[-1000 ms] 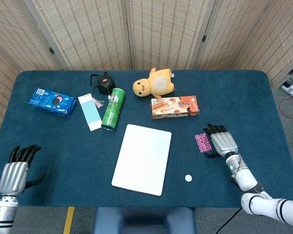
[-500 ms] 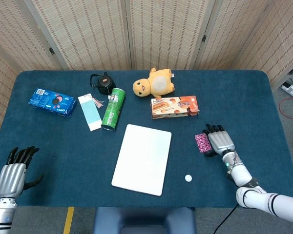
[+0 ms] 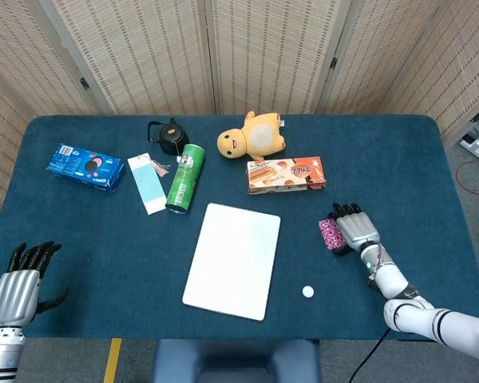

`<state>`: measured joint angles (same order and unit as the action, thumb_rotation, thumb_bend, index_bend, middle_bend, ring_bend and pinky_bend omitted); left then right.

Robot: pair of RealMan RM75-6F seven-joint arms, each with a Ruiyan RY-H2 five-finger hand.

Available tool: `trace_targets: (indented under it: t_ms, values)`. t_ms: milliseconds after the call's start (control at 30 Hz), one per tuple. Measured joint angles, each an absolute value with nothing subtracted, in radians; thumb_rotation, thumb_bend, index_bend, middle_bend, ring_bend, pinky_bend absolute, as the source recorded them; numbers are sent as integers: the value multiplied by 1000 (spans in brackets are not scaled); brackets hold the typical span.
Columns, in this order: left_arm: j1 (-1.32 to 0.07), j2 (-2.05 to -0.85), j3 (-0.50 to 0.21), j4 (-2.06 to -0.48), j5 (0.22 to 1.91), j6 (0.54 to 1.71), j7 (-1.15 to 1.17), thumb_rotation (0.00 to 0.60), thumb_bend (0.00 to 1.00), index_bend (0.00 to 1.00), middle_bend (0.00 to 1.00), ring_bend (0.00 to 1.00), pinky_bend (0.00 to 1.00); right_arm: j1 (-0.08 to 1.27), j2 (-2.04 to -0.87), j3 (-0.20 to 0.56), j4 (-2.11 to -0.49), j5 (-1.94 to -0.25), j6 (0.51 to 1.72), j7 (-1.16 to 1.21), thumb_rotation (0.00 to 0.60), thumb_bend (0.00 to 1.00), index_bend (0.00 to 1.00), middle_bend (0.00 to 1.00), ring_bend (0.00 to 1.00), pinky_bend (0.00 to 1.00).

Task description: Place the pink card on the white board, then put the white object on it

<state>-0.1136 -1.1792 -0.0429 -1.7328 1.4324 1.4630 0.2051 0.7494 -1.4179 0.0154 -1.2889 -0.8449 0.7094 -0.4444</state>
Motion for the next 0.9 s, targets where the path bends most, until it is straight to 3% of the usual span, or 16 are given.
trace_targets:
  t_ms: [300, 533, 900]
  values:
    - [-111, -1175, -44, -1745, 1435, 1467, 217, 600, 295, 184, 169, 172, 0, 752, -1429, 14, -1265, -865, 696, -427, 447, 274, 154, 8, 0, 0]
    - [-112, -1175, -46, -1745, 1433, 1465, 217, 600, 295, 184, 169, 172, 0, 747, -1434, 14, -1260, -871, 706, -419, 448, 273, 289, 42, 4, 0]
    - [-116, -1183, -47, -1733, 1430, 1454, 207, 600, 295, 184, 169, 173, 0, 736, -1421, 14, -1280, -865, 726, -424, 452, 273, 340, 69, 11, 0]
